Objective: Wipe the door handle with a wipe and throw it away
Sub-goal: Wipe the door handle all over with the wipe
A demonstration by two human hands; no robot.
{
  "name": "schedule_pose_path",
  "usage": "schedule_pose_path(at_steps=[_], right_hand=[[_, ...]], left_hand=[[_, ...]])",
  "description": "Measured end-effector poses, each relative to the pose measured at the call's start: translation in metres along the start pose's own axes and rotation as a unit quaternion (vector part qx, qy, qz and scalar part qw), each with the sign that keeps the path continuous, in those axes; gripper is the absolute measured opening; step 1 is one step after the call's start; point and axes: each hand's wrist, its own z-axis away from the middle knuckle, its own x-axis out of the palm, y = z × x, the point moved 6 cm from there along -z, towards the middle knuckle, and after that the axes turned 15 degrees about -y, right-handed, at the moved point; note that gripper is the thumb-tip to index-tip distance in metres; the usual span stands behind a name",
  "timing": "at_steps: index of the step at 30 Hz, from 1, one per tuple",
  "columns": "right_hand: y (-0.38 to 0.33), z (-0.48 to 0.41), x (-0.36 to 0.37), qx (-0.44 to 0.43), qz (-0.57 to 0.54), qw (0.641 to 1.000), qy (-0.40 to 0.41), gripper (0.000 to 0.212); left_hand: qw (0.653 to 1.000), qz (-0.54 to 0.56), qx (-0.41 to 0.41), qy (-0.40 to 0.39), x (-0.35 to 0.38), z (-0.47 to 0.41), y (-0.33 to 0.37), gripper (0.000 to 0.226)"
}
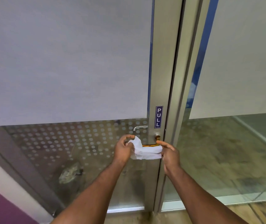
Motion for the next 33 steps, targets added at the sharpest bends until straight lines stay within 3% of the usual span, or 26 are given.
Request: schedule_pose_path(at_steps=[4,9,13,18,21,25,29,33], right_hand=[[-0.005,-0.013,-0.001,0.014,0.049,0.999,-0.002,0.031],[-0.013,-0.011,0.028,-0.038,0.168,0.981,-0.093,0.021],[-0.004,0.004,0.062,-0.088,0.268,0.943,-0.176,0.037],[0.003,0.000,0.058,-0.067,0.261,0.955,-0.128,0.009],[-0.001,-0.007,0.038,-0.060,0.234,0.966,-0.088,0.016],[-0.014,-0.012,-0.004,-0.074,0.214,0.973,0.037,0.022],[-0.040,-0.010,-0.034,-0.142,0.263,0.940,0.161,0.030],[-0.051,-0.018,-0.035,-0.165,0.303,0.922,0.177,0.026]], left_hand=[[0.999,-0.048,-0.010,-0.015,-0.013,-0.023,0.002,0.035],[0.996,-0.052,0.006,-0.072,-0.010,-0.043,0.005,0.027],[0.988,-0.058,0.031,-0.140,0.009,-0.054,0.011,0.025],[0.980,-0.090,0.047,-0.170,0.024,-0.062,0.019,0.025],[0.983,-0.098,0.052,-0.148,0.024,-0.066,0.023,0.023],[0.980,-0.162,0.100,-0.061,0.008,-0.066,0.042,0.017],[0.925,-0.281,0.255,0.001,0.003,-0.057,0.079,0.016],[0.821,-0.407,0.400,0.026,0.009,-0.053,0.109,0.023]])
